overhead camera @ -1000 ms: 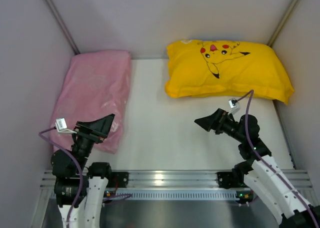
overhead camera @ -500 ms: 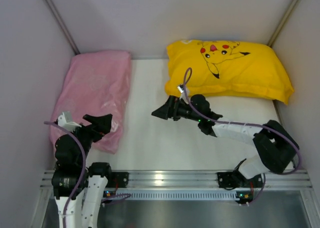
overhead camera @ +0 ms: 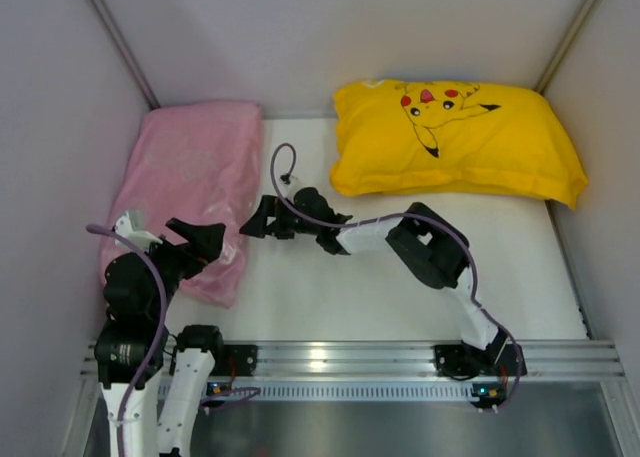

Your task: Remove the pillowcase from the pillow

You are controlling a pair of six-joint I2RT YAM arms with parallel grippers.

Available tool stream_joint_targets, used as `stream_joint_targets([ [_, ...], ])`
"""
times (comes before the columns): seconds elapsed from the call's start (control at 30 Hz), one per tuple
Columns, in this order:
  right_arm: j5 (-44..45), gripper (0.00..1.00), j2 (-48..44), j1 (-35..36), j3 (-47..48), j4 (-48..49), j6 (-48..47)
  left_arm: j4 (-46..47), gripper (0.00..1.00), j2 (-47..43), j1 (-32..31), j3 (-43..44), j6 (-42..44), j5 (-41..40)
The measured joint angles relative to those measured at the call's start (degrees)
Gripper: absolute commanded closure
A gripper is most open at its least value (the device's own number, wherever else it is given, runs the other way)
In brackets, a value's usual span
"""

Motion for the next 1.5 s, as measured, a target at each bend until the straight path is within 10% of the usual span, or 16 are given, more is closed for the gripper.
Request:
stream_joint_targets([
  [0.63,12.1,0.02,10.7,6.1,18.5,-13.8,-5.4,-5.9,0.03,-1.8,0.0,9.4,1.5,2.0],
  [0.83,7.4,0.33,15.5,6.1,27.2,-14.6,-6.5,-6.8,0.03,1.2,0.0,9.4,2.2,2.1],
  [0.93,3.9,0.94,16.6,5.9,27.4,-11.8,-6.3,-7.3,0.03,2.3,0.0,9.4,2.7,1.9],
  [0.97,3.2,1.0,16.7,5.8,27.3,-11.0,-5.8,-7.3,0.03,2.4,0.0,9.4,2.8,1.7],
  [1.5,-1.4,1.0,-15.0,-5.7,-12.0,-4.2,-6.0,-4.4,0.05,16.8,0.0,1.5,-1.4,-2.0],
])
